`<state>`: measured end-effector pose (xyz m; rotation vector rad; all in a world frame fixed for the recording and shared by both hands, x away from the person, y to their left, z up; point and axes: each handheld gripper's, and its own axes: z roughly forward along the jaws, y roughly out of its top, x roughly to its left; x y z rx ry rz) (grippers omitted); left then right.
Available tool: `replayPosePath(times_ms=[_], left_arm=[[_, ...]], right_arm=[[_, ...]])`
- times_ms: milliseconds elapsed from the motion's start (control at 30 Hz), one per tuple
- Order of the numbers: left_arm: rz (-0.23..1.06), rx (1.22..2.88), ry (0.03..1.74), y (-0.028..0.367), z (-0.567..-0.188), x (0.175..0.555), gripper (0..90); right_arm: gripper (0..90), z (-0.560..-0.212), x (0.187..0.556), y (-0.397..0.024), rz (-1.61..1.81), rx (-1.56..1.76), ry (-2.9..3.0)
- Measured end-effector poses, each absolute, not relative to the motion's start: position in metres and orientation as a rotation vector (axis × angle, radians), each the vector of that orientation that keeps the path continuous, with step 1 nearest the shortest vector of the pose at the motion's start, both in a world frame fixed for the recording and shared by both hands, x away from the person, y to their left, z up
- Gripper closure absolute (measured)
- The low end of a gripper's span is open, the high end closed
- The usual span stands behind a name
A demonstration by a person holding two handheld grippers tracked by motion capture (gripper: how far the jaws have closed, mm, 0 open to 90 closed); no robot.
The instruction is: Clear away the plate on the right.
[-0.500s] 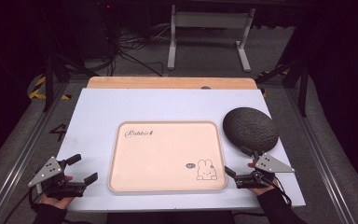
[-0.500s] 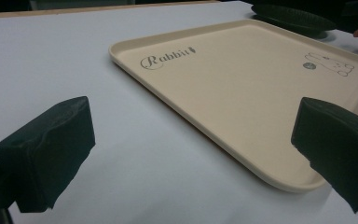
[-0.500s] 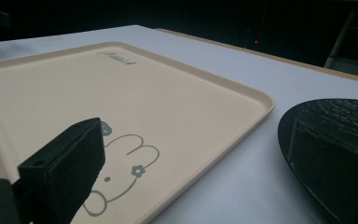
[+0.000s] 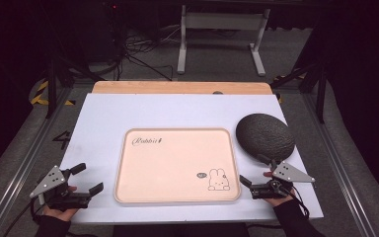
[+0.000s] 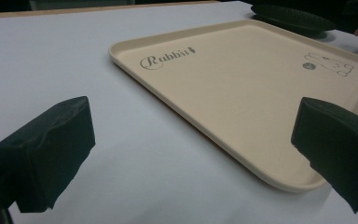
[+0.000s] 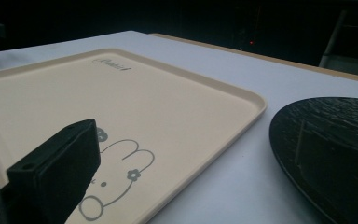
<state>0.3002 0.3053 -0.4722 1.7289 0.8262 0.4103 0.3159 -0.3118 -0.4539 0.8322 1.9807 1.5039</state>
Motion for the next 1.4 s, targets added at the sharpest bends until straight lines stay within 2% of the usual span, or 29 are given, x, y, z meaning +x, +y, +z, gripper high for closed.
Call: replayPosePath(times_ms=[67,100,133,233,533,1200,1400], left_arm=[[0.410,1.729,0.827,0.305,-0.472,0.300,0.2],[0.407,1.732,0.827,0.306,-0.472,0.300,0.2],[0.406,1.730,0.830,0.305,-0.472,0.300,0.2],[0.405,1.730,0.830,0.305,-0.472,0.300,0.2],[0.405,1.731,0.829,0.306,-0.472,0.300,0.2],[0.408,1.730,0.831,0.305,-0.472,0.300,0.1],[0.408,1.730,0.831,0.305,-0.472,0.301,0.1]], right_arm=[[1.7,-0.451,0.316,-0.314,1.479,0.854,1.978],[6.1,-0.449,0.316,-0.316,1.458,0.863,1.979],[14.5,-0.447,0.314,-0.319,1.470,0.860,1.969],[20.0,-0.442,0.312,-0.325,1.559,0.883,1.944],[11.8,-0.429,0.310,-0.332,1.587,0.936,1.876],[12.1,-0.411,0.312,-0.368,1.755,0.995,1.674],[4.5,-0.409,0.313,-0.371,1.683,0.997,1.659]])
